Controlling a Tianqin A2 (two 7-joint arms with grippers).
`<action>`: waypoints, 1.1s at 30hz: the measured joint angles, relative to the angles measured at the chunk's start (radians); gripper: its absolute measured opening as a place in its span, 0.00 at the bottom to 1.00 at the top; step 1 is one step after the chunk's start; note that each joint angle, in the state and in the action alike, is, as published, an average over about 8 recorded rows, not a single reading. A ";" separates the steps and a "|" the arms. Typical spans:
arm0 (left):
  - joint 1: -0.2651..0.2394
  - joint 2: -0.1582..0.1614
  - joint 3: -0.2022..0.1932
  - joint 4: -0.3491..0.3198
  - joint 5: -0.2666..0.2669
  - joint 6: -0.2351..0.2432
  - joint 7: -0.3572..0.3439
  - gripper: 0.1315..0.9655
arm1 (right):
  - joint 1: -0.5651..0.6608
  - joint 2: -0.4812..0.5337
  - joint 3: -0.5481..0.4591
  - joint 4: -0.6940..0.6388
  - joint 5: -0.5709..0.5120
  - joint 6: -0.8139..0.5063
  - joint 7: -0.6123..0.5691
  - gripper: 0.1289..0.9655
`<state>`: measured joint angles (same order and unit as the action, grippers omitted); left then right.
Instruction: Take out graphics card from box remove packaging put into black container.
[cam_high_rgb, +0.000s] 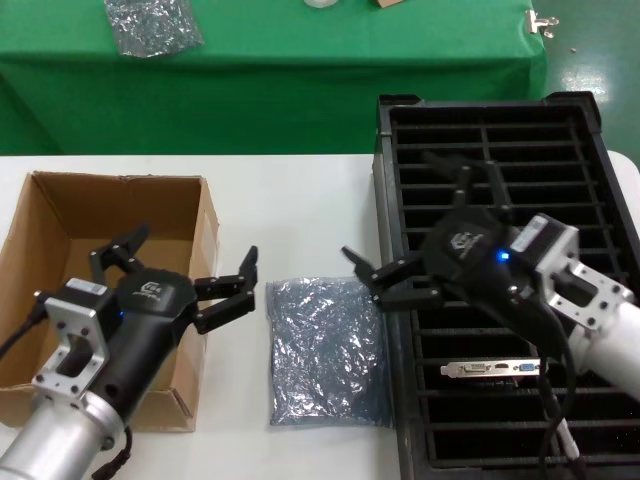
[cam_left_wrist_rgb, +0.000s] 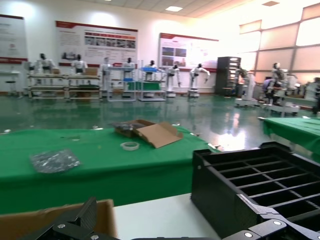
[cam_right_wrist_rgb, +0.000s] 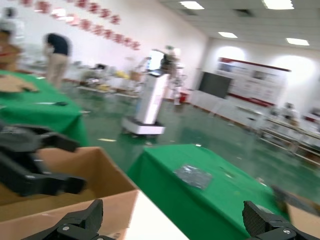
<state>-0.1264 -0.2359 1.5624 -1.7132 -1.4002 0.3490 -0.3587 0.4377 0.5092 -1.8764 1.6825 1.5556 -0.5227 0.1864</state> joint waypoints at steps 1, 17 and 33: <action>0.005 -0.002 0.001 0.004 -0.015 -0.013 0.014 1.00 | -0.016 -0.008 0.010 -0.003 0.009 0.019 -0.007 1.00; 0.080 -0.041 0.024 0.072 -0.254 -0.222 0.227 1.00 | -0.278 -0.133 0.176 -0.052 0.155 0.331 -0.118 1.00; 0.114 -0.058 0.034 0.103 -0.362 -0.316 0.325 1.00 | -0.396 -0.189 0.250 -0.075 0.221 0.473 -0.169 1.00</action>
<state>-0.0119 -0.2940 1.5965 -1.6107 -1.7624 0.0329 -0.0337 0.0413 0.3197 -1.6260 1.6078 1.7770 -0.0492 0.0174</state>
